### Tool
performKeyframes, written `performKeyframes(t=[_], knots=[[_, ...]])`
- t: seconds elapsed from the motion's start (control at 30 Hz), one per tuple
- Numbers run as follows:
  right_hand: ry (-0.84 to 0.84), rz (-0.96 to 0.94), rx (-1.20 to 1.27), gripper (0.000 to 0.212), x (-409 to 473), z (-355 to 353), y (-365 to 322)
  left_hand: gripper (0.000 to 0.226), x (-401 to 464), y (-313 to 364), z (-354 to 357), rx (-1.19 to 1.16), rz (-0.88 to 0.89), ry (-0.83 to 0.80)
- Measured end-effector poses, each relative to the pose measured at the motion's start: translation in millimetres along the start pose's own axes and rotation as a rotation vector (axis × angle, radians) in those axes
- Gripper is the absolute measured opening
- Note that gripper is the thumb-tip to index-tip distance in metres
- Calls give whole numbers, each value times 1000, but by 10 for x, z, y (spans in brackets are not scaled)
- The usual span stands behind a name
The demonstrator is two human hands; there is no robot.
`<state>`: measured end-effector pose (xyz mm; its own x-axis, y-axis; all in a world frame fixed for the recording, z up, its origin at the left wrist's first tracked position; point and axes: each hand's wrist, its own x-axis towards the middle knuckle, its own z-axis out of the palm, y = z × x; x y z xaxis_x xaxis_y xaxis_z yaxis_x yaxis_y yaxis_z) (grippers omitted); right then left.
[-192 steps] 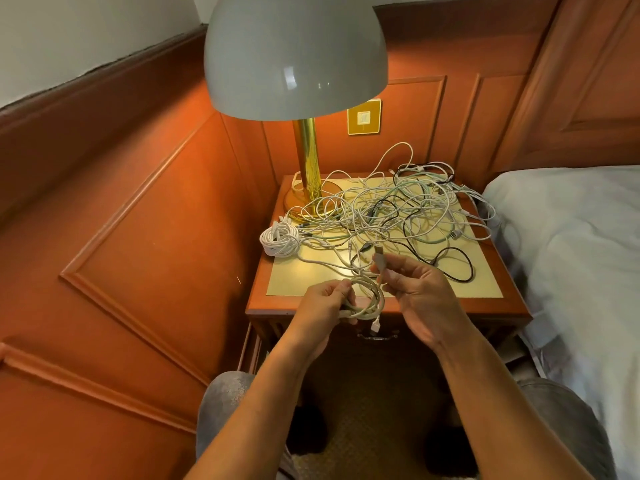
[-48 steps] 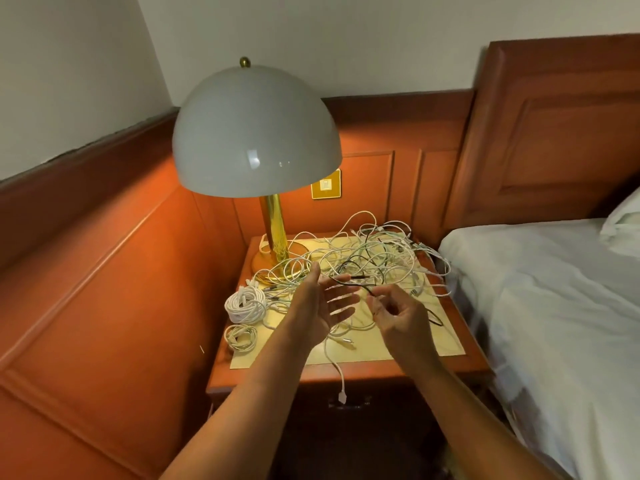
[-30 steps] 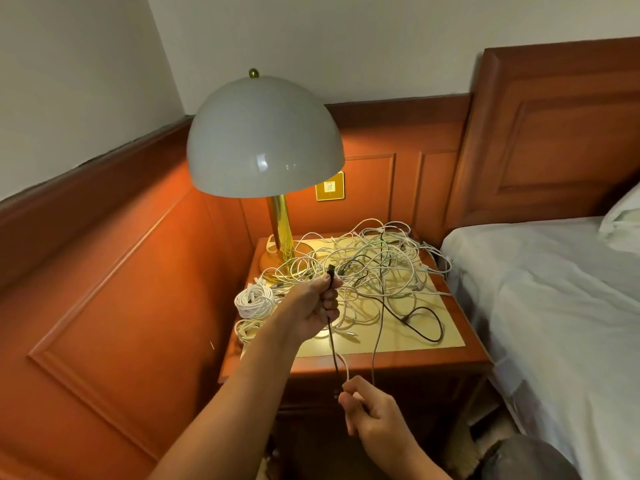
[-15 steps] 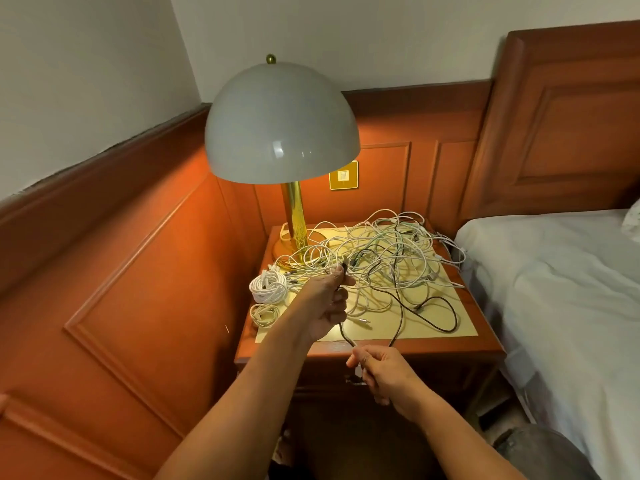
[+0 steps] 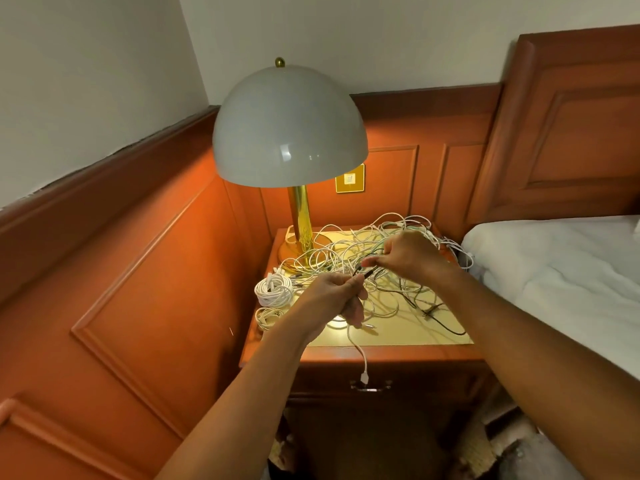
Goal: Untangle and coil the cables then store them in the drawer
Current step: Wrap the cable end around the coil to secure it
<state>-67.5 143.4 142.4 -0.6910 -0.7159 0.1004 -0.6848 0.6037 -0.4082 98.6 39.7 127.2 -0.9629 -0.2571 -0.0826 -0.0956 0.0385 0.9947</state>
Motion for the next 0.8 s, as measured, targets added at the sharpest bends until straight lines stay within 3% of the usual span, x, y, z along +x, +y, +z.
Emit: performKeyframes(t=[0.13,0.3,0.4,0.53,0.7,0.8], knots=[[24,-181,45,36,33,-349,-312,37,148,14,49,97,-80,129],[-86,-185,115,21,-382,-239,-491,38,301,34,13,-242,-73,352],[-74,-72,508,24,-738,99,-508,36,332,84,0,-590,-106,319],[-61,107,1028,20,-1029,601,-482,37,332,148,-5,-769,-177,246],[-201,211,1077,56,-1190,1036,-351,38,288,225,-92,-777,-167,250],[-313,205,1050,36,-1102,1158,-174,37,259,230,-149,-768,-164,212]])
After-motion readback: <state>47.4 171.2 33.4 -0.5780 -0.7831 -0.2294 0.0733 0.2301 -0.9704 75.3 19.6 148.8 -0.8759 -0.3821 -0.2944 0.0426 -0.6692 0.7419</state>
